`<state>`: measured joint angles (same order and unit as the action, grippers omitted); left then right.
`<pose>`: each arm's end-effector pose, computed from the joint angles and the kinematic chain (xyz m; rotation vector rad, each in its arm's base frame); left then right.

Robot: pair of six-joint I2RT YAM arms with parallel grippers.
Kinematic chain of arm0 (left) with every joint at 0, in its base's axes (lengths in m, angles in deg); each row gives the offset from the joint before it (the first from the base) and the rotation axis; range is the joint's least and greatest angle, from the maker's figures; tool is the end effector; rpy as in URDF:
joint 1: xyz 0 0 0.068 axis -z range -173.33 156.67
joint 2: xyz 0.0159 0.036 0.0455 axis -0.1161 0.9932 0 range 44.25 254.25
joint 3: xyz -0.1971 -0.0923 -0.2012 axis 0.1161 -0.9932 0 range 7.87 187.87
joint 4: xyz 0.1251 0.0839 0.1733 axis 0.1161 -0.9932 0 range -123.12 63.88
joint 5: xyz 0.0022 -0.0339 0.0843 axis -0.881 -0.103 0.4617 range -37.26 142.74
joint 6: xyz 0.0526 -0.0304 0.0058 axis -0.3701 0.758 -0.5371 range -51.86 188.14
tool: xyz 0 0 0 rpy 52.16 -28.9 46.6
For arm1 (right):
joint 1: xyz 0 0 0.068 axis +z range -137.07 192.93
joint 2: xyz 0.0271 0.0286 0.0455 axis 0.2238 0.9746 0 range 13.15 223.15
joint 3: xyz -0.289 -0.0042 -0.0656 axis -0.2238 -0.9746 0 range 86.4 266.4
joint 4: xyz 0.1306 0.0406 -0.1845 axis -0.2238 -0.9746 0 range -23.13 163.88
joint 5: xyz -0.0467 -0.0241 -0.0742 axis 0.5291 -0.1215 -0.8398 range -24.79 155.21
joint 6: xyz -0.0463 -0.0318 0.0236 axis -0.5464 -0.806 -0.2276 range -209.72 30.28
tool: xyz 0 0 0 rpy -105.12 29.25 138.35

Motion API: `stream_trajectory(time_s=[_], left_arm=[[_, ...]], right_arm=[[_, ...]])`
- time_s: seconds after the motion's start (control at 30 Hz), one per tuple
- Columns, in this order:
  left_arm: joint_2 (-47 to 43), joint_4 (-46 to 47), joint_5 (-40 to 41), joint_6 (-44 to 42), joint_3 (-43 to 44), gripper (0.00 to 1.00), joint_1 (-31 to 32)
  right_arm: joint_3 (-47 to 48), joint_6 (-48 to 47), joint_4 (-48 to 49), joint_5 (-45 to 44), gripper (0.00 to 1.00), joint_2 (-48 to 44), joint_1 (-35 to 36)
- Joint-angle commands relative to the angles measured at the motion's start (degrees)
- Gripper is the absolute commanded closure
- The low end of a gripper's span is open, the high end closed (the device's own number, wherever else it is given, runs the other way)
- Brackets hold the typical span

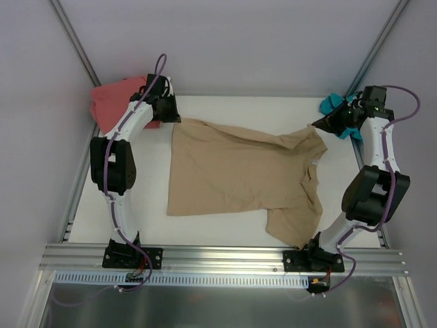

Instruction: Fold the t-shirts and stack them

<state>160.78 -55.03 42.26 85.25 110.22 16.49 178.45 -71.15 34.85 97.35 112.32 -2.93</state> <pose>0.4463 -0.0857 0.2968 -0.0560 2.3494 -0.4466 0.3534 -0.0752 0.3504 0.4269 2.2817 0.6859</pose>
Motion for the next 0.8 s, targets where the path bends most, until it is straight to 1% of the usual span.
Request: stream_trajectory(time_s=[0.0, 0.17, 0.43, 0.47, 0.5, 0.53, 0.57, 0.63, 0.77], left_arm=[[-3.9, 1.0, -1.8, 0.6, -1.4, 1.00, 0.7], [-4.7, 1.4, -2.1, 0.7, -2.0, 1.00, 1.2], [-6.9, 2.3, -1.9, 0.7, -5.5, 1.00, 1.9], [-7.2, 2.4, -1.8, 0.7, -6.3, 1.00, 2.0], [-7.4, 2.5, -1.8, 0.7, -6.6, 1.00, 2.0], [-7.7, 2.5, -1.7, 0.6, -7.0, 1.00, 2.0], [-7.9, 2.5, -1.6, 0.5, -7.2, 1.00, 2.0], [-8.2, 2.4, -1.3, 0.2, -7.2, 1.00, 2.0], [-9.0, 2.5, -0.9, 0.0, -8.3, 1.00, 2.1]], right_arm=[[-3.8, -2.3, -2.8, -0.8, 1.00, -6.0, 0.2], [-9.6, -2.9, -3.2, -0.9, 1.00, -9.1, 0.2], [-12.9, -3.6, -3.2, -1.5, 0.99, -11.4, 0.2], [-13.0, -3.8, -3.4, -1.6, 0.89, -11.5, 0.3], [-13.0, -3.9, -4.5, -2.7, 0.65, -11.5, 0.2], [-12.6, -4.2, -4.9, -3.3, 0.02, -11.4, 0.2], [-12.2, -4.2, -5.6, -4.0, 0.01, -11.5, 0.2], [-11.4, -4.5, -6.1, -5.2, 0.01, -11.5, 0.2], [-5.7, -3.2, -6.6, -5.6, 0.00, -9.5, 0.2]])
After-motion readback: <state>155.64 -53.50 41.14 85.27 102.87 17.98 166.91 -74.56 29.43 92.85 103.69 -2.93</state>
